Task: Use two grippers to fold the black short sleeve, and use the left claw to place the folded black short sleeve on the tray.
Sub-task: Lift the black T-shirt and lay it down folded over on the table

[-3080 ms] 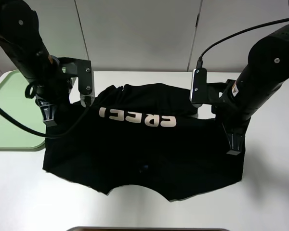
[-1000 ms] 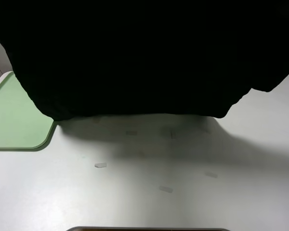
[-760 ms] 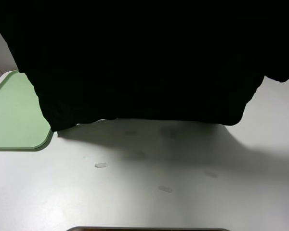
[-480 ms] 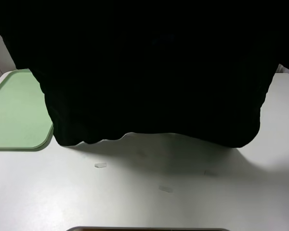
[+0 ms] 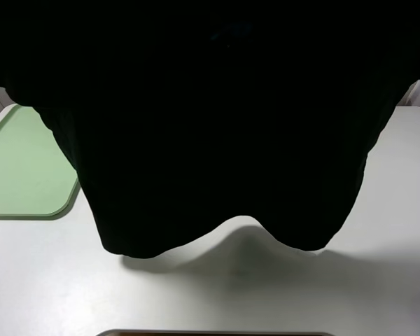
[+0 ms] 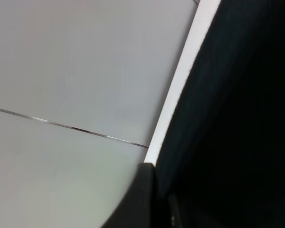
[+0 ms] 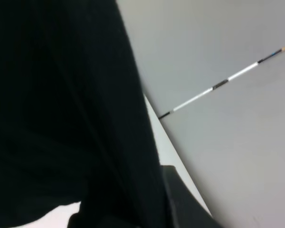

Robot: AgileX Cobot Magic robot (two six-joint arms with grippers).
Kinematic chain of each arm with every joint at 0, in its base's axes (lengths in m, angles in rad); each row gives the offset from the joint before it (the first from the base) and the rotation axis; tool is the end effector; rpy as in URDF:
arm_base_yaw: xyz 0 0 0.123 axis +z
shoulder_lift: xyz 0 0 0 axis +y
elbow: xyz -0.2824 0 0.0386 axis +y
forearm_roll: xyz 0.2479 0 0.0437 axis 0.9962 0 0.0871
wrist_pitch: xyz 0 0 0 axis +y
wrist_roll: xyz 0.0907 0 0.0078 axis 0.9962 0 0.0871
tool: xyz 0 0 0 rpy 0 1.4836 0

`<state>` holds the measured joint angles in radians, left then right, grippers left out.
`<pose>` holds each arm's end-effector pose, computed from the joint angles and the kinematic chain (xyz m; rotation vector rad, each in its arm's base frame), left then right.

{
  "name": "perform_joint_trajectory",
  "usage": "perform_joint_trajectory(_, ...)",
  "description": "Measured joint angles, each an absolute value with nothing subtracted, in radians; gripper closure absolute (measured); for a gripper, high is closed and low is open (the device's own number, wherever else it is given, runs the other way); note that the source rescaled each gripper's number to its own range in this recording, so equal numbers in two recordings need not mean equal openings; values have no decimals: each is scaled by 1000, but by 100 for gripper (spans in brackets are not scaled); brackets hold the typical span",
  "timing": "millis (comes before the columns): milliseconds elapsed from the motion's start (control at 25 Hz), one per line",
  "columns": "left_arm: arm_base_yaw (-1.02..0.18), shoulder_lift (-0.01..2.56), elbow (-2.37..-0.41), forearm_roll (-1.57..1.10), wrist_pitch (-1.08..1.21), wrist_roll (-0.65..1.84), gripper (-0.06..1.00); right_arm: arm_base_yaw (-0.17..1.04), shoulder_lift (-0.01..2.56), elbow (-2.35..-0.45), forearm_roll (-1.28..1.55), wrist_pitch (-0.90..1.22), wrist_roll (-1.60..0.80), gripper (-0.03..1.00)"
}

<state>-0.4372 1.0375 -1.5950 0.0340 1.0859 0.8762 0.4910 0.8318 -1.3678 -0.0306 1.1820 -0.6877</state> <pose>0.1453 -0.0649 0.5151 1.2344 1.6067 0.3192 0.0949 0.0478 0.4736 -1.1819 1.7756 -0.1529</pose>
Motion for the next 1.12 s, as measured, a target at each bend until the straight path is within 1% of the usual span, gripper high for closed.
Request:
perform_joint_trajectory(320, -438, 1013, -1595, 19, 1147, 872, 94, 491, 793, -1368, -15, 1182, -661, 96)
perform_joint_trajectory(600, -438, 1012, -1595, 7, 1154, 866, 94, 491, 793, -1368, -69, 1181, -657, 96)
perform_joint_trajectory(920, -439, 1012, -1595, 7, 1156, 846, 94, 491, 793, -1367, -68, 1181, -661, 96)
perform_joint_trajectory(1120, -439, 1011, -1595, 7, 1156, 827, 94, 491, 784, -1322, -65, 1180, -662, 96)
